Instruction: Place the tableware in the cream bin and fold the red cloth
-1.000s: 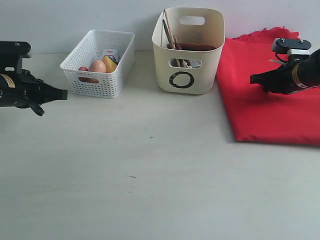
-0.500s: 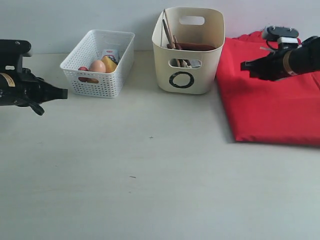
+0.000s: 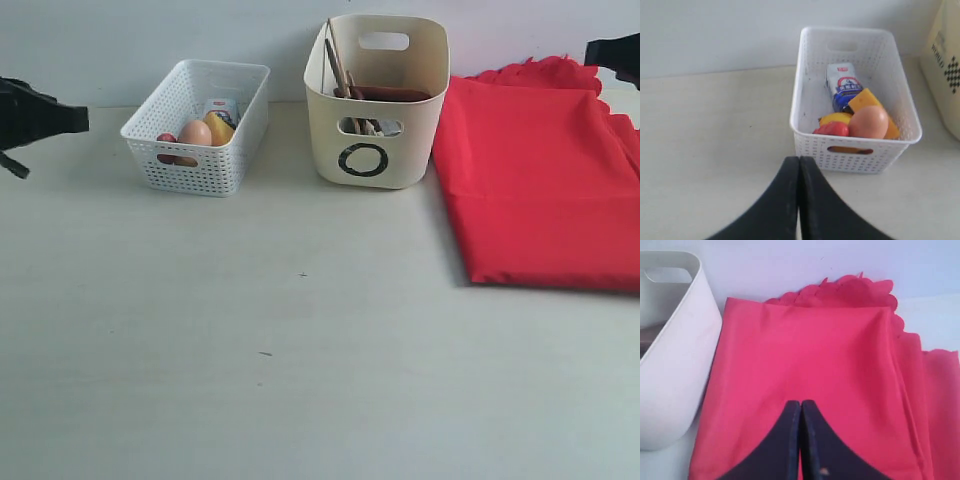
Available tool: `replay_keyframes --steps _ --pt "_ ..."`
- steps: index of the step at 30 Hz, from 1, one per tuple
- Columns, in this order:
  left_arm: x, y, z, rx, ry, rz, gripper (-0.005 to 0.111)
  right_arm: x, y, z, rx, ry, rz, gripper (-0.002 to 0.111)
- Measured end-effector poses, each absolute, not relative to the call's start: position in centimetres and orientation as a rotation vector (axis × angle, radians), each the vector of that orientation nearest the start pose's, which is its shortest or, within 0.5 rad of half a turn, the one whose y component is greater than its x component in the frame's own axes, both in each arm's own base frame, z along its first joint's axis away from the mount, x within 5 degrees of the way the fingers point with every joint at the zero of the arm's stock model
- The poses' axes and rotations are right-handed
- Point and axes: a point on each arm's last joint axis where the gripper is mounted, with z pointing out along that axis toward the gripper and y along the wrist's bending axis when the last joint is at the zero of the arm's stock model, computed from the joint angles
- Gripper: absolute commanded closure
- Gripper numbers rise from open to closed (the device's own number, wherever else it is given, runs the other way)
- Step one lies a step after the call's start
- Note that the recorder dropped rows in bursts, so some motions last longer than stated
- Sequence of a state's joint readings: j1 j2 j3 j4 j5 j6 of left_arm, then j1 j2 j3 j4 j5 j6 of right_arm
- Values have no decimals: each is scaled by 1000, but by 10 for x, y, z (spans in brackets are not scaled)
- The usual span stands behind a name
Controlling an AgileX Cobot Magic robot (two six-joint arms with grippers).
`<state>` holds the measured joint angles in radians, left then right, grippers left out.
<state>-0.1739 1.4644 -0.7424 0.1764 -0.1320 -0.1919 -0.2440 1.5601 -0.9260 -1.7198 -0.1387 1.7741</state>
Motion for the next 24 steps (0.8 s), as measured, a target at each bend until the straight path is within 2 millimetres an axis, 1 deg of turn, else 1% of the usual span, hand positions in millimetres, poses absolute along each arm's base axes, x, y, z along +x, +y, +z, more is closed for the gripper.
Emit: replay_keyframes --steps 3,5,9,11,14,16,20,22,24 --pt "280 -52 245 149 1991 -174 105 299 -62 249 278 2107 55 108" --pt "269 -51 252 130 1942 -197 105 278 -57 248 307 2101 71 108" --pt "245 -47 271 86 1829 -248 105 229 -44 238 324 2105 81 108" --pt "234 -46 281 74 1777 -264 105 208 -39 234 331 2093 86 108" --pt "216 -46 291 81 1715 -289 105 181 -29 237 315 2025 129 108" --pt "204 -48 295 96 1680 -309 105 163 -19 243 263 1951 182 108" --pt "177 -52 298 104 1625 -380 105 133 -1 250 139 1780 282 108" --pt "167 -51 294 101 1616 -403 105 120 4 246 112 1728 294 108" --pt "156 -49 285 91 1619 -424 105 109 8 237 87 1705 287 108"
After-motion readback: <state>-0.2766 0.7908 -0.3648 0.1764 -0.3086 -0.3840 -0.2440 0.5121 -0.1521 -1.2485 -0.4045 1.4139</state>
